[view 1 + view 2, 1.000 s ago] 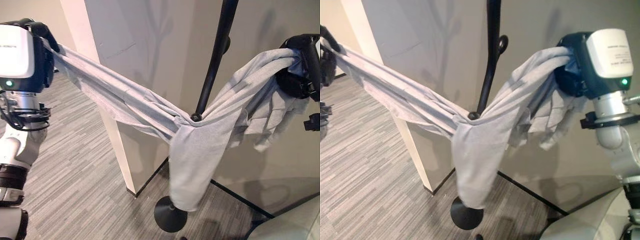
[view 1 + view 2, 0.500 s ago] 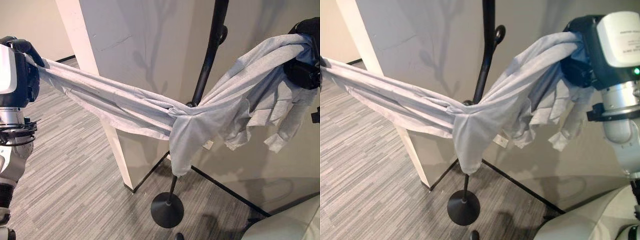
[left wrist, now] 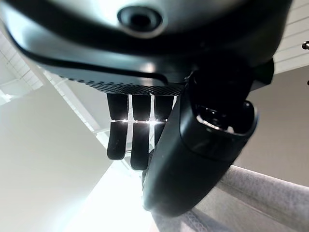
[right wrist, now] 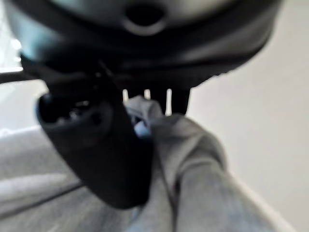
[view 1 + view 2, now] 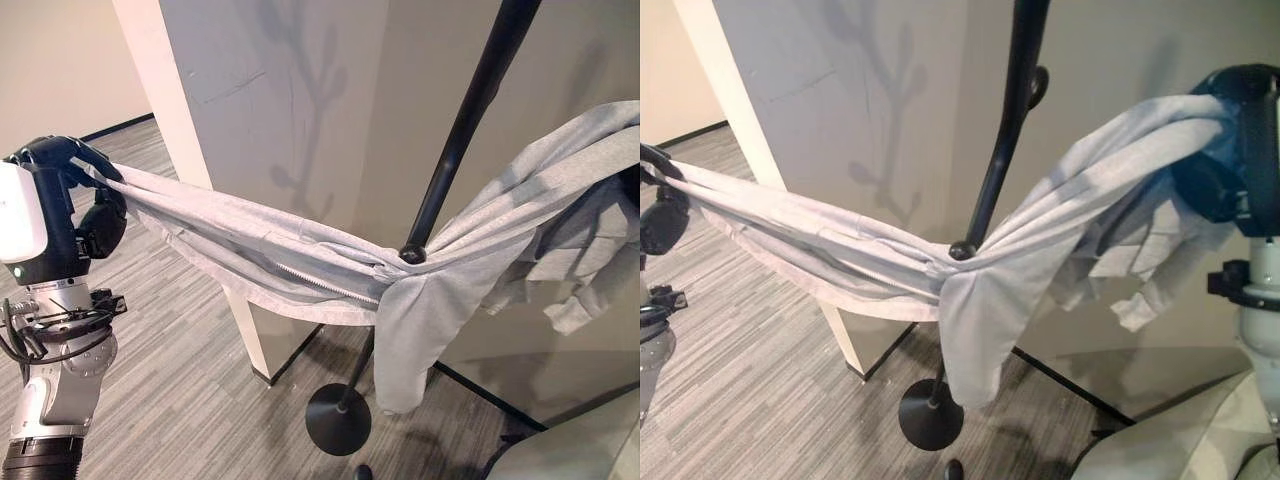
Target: Hang the clothes on the sofa on the clothes rack.
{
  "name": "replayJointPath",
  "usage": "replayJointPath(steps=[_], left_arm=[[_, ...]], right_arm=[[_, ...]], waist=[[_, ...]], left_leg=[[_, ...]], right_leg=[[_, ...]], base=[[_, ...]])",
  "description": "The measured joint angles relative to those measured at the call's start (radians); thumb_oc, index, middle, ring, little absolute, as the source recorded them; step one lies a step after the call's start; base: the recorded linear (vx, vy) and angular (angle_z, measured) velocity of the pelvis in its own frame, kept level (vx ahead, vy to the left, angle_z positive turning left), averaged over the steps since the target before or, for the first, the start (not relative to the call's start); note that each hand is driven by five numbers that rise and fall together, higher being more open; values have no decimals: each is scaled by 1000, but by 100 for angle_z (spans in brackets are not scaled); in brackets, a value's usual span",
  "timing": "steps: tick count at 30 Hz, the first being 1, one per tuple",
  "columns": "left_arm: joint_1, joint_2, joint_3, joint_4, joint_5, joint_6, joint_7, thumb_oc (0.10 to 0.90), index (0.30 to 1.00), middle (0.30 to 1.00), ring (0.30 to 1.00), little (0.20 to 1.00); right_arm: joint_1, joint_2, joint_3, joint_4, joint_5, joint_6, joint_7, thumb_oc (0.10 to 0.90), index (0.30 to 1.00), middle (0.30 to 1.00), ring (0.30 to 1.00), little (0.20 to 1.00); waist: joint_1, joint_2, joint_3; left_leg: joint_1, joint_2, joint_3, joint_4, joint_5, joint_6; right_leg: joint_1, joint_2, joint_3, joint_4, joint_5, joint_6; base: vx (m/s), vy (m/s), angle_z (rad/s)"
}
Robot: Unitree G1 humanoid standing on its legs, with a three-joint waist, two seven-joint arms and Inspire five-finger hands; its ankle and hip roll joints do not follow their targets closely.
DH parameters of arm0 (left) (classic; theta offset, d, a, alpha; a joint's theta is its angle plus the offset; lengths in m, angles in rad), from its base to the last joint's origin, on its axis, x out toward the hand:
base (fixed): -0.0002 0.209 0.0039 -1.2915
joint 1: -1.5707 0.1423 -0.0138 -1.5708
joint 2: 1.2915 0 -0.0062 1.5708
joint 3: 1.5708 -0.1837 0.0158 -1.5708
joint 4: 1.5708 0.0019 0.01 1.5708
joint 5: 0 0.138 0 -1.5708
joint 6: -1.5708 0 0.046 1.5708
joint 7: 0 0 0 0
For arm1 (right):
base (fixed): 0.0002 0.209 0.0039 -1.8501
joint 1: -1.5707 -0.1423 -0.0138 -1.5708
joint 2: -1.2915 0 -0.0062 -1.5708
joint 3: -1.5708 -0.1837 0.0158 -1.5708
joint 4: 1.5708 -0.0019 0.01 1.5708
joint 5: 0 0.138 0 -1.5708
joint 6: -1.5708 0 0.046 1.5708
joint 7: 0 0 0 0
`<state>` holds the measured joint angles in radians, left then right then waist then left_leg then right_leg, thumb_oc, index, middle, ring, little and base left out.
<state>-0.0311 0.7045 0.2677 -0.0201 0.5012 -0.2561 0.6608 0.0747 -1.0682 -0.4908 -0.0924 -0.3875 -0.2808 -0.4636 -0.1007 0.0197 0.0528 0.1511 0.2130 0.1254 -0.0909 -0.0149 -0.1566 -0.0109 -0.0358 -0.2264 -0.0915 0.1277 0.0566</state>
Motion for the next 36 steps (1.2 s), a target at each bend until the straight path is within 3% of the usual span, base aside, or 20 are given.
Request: replayJointPath(steps=[3,11,14,16,18,20,23,28,30,34,36], left_arm=[[36,-24,13,-33,-1,-5,-2,400,300,300,300,300],[220,-142,19,-116,-28,-37,-99,400,300,300,300,300],[246,-144,13,-115,-28,-46,-133,400,300,300,300,300],[260,-143,-10,-114,-28,-53,-162,400,300,300,300,300],[306,-137,-30,-143,-28,-55,-191,400,300,300,300,300],[379,-106,-24,-198,-21,-76,-215,400,300,300,300,300],[379,-97,26,-197,-4,-110,-214,400,300,300,300,300],[342,-25,206,-193,17,-132,-138,400,300,300,300,300],[276,76,253,-153,61,-132,-95,400,300,300,300,300],[136,172,264,-81,94,-87,-9,400,300,300,300,300],[48,245,193,35,100,-69,42,400,300,300,300,300]], right_arm=[[30,8,-24,-8,-4,7,-3,400,300,300,300,300],[149,233,-69,-83,-31,48,3,400,300,300,300,300],[195,282,-63,-82,-39,67,36,400,300,300,300,300],[246,312,-56,-87,-40,75,70,400,300,300,300,300],[339,400,-77,-198,-49,87,88,400,300,300,300,300],[404,401,-82,-262,-80,75,114,400,300,300,300,300],[421,401,-139,-276,-116,49,123,400,300,300,300,300],[388,367,-337,-282,-125,43,68,400,300,300,300,300],[380,285,-378,-269,-139,35,48,400,300,300,300,300],[262,188,-382,-253,-142,32,-16,400,300,300,300,300],[190,77,-352,-182,-129,27,-56,400,300,300,300,300]], waist=[[1,0,0],[-8,-10,6],[-18,-27,21],[-35,-55,38],[-62,-71,47],[-86,-81,53],[-87,-104,51],[-84,-116,36],[-84,-118,31],[-84,-123,-18],[-84,-122,-40]], left_leg=[[3,-23,3,0,-5,10],[-1,-132,28,1,-17,66],[6,-176,33,1,-15,86],[22,-244,40,0,-18,135],[42,-285,46,1,-18,160],[63,-313,45,0,-23,176],[86,-328,48,-5,-40,187],[94,-318,36,-3,-34,188],[105,-316,25,-3,-36,185],[110,-314,14,-4,-41,180],[122,-308,15,-3,-38,180]], right_leg=[[-2,-21,12,0,7,11],[-32,-120,48,13,38,56],[-37,-162,66,18,48,82],[-27,-232,97,18,61,126],[-13,-276,96,26,78,148],[2,-305,103,27,85,160],[19,-319,122,27,81,178],[26,-313,121,50,73,187],[37,-315,122,65,63,198],[57,-315,118,50,51,208],[72,-308,117,46,48,208]], base=[[-88,89,-7],[-168,159,-7],[-141,165,-7],[-167,200,-10],[-149,177,1],[-94,72,-5],[-56,33,-8],[-45,12,9],[4,-12,16],[21,-25,7],[32,-52,0]])
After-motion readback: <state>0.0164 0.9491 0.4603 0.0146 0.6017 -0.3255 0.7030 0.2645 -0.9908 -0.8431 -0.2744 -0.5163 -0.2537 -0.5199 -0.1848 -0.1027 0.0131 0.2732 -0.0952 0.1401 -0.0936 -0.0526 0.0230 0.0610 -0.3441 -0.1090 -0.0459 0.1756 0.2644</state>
